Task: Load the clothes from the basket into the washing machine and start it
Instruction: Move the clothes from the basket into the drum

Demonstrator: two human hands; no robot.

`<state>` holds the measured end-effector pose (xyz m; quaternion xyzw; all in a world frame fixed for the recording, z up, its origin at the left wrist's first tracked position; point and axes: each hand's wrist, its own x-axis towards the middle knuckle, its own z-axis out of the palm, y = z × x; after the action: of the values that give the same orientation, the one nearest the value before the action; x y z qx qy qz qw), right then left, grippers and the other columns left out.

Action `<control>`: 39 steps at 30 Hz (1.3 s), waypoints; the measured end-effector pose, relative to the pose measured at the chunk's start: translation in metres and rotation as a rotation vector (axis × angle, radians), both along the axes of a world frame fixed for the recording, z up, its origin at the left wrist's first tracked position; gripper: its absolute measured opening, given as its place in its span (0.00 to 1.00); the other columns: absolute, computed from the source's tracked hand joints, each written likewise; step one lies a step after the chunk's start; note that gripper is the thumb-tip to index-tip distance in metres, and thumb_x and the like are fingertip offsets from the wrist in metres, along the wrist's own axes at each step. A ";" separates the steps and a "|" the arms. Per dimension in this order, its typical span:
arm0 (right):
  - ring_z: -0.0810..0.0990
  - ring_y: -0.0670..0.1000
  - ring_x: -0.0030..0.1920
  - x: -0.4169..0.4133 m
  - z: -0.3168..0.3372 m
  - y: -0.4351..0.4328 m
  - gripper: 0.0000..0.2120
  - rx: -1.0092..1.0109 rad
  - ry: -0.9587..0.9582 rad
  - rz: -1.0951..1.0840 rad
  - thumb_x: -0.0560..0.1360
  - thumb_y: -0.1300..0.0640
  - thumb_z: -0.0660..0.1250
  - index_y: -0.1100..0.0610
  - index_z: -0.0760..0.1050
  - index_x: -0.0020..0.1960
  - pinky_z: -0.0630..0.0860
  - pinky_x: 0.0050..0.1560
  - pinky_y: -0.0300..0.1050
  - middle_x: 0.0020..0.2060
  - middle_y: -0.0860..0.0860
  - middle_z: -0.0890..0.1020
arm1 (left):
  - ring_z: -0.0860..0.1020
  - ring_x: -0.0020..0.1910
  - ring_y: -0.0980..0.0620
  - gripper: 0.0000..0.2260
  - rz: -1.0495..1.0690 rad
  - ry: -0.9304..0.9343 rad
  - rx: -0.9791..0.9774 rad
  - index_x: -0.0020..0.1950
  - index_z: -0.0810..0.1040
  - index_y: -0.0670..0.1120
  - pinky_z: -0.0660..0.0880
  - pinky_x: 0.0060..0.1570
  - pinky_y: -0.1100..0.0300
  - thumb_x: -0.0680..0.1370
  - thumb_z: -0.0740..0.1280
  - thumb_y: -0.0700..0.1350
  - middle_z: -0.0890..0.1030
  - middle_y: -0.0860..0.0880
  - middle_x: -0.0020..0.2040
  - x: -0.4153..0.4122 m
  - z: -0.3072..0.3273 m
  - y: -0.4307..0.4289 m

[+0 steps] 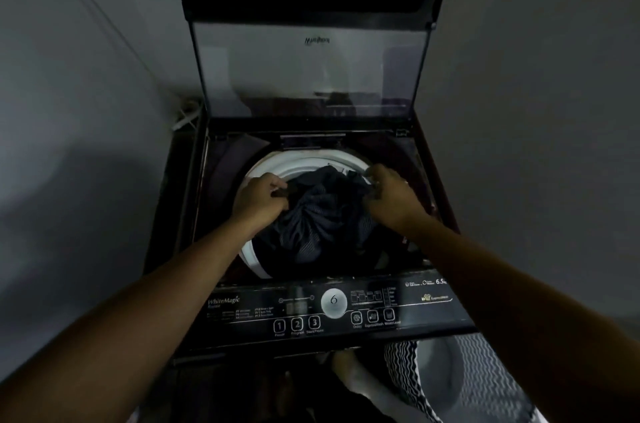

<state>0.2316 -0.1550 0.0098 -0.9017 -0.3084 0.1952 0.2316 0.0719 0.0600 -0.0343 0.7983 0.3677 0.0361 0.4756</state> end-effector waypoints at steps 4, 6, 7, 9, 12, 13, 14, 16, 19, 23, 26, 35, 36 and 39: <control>0.75 0.62 0.65 -0.012 -0.031 0.014 0.28 -0.276 0.017 0.430 0.71 0.49 0.69 0.54 0.72 0.70 0.75 0.65 0.55 0.66 0.58 0.72 | 0.81 0.45 0.53 0.08 -0.066 0.093 0.114 0.41 0.77 0.56 0.76 0.43 0.61 0.72 0.67 0.41 0.82 0.55 0.43 0.004 -0.025 -0.010; 0.72 0.65 0.68 -0.009 -0.054 0.020 0.38 -0.388 0.066 0.482 0.69 0.37 0.65 0.48 0.65 0.76 0.73 0.68 0.59 0.71 0.59 0.68 | 0.81 0.52 0.50 0.09 -0.172 0.191 0.091 0.46 0.78 0.57 0.77 0.50 0.59 0.73 0.69 0.42 0.82 0.52 0.50 0.009 -0.039 -0.015; 0.69 0.67 0.70 -0.006 -0.066 0.022 0.41 -0.437 0.080 0.485 0.67 0.34 0.63 0.44 0.60 0.78 0.71 0.69 0.62 0.74 0.58 0.65 | 0.79 0.58 0.47 0.12 -0.244 0.253 0.076 0.54 0.78 0.58 0.77 0.57 0.56 0.73 0.71 0.45 0.79 0.48 0.58 0.012 -0.048 -0.016; 0.62 0.70 0.74 0.007 -0.087 0.025 0.44 -0.530 0.077 0.498 0.70 0.38 0.66 0.41 0.51 0.80 0.66 0.72 0.67 0.79 0.58 0.55 | 0.69 0.71 0.40 0.31 -0.392 0.404 0.083 0.74 0.68 0.58 0.69 0.70 0.50 0.73 0.74 0.52 0.65 0.44 0.74 0.020 -0.063 -0.017; 0.54 0.73 0.76 0.025 -0.109 0.029 0.48 -0.599 0.067 0.533 0.73 0.41 0.70 0.39 0.41 0.81 0.61 0.72 0.72 0.81 0.60 0.44 | 0.49 0.79 0.35 0.52 -0.466 0.543 0.086 0.82 0.45 0.58 0.55 0.77 0.41 0.69 0.77 0.60 0.42 0.44 0.82 0.037 -0.084 -0.018; 0.53 0.73 0.76 0.029 -0.115 0.032 0.50 -0.612 0.059 0.544 0.73 0.40 0.71 0.39 0.39 0.81 0.61 0.72 0.73 0.81 0.60 0.42 | 0.46 0.80 0.34 0.56 -0.481 0.582 0.082 0.82 0.41 0.57 0.53 0.77 0.41 0.68 0.78 0.60 0.38 0.44 0.82 0.041 -0.094 -0.016; 0.54 0.73 0.76 0.034 -0.121 0.036 0.51 -0.618 0.045 0.562 0.73 0.39 0.71 0.40 0.38 0.81 0.62 0.71 0.73 0.81 0.61 0.41 | 0.45 0.80 0.34 0.58 -0.495 0.629 0.076 0.82 0.38 0.55 0.53 0.77 0.40 0.67 0.78 0.60 0.37 0.43 0.81 0.045 -0.104 -0.016; 0.56 0.73 0.76 0.044 -0.133 0.048 0.52 -0.621 0.020 0.585 0.72 0.35 0.71 0.41 0.37 0.81 0.65 0.70 0.71 0.80 0.61 0.42 | 0.47 0.79 0.32 0.60 -0.522 0.724 0.045 0.81 0.33 0.53 0.55 0.77 0.39 0.69 0.78 0.58 0.36 0.41 0.81 0.050 -0.122 -0.013; 0.57 0.73 0.76 0.057 -0.151 0.066 0.54 -0.675 0.057 0.620 0.72 0.31 0.69 0.45 0.36 0.81 0.66 0.71 0.69 0.80 0.63 0.41 | 0.48 0.79 0.31 0.55 -0.525 0.792 -0.026 0.81 0.33 0.50 0.57 0.76 0.38 0.74 0.75 0.51 0.37 0.38 0.81 0.052 -0.140 -0.013; 0.54 0.72 0.77 0.064 -0.179 0.078 0.51 -0.784 0.136 0.617 0.75 0.38 0.70 0.48 0.36 0.82 0.64 0.73 0.67 0.80 0.65 0.42 | 0.44 0.79 0.31 0.53 -0.514 0.764 -0.043 0.81 0.34 0.51 0.54 0.76 0.36 0.74 0.75 0.54 0.37 0.38 0.81 0.055 -0.153 -0.007; 0.47 0.70 0.79 0.062 -0.192 0.078 0.47 -0.837 0.186 0.555 0.78 0.39 0.66 0.49 0.38 0.82 0.56 0.75 0.70 0.80 0.62 0.38 | 0.50 0.79 0.33 0.48 -0.414 0.603 0.172 0.82 0.46 0.53 0.53 0.76 0.39 0.73 0.73 0.59 0.49 0.39 0.81 0.057 -0.136 -0.016; 0.63 0.69 0.74 0.066 -0.157 0.079 0.43 -0.819 -0.072 0.722 0.77 0.46 0.70 0.51 0.48 0.82 0.69 0.68 0.67 0.78 0.65 0.56 | 0.43 0.78 0.28 0.47 -0.448 0.793 0.033 0.81 0.36 0.54 0.52 0.76 0.34 0.77 0.71 0.50 0.34 0.39 0.80 0.058 -0.145 -0.020; 0.65 0.68 0.73 0.060 -0.147 0.081 0.39 -0.762 -0.203 0.754 0.77 0.47 0.69 0.52 0.53 0.81 0.70 0.66 0.66 0.76 0.64 0.60 | 0.44 0.78 0.29 0.47 -0.471 0.805 0.004 0.81 0.36 0.54 0.54 0.76 0.35 0.78 0.71 0.50 0.34 0.39 0.80 0.058 -0.145 -0.014; 0.60 0.70 0.74 0.049 -0.141 0.086 0.42 -0.491 -0.376 0.806 0.74 0.41 0.70 0.49 0.52 0.80 0.64 0.70 0.70 0.78 0.62 0.55 | 0.46 0.79 0.31 0.46 -0.513 0.820 0.003 0.82 0.38 0.51 0.53 0.77 0.37 0.79 0.70 0.51 0.35 0.39 0.80 0.059 -0.146 -0.006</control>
<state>0.2805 -0.0695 -0.1316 -0.7584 -0.6133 0.1699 -0.1406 0.1308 0.0540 -0.1804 0.8122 0.3162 -0.3996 0.2839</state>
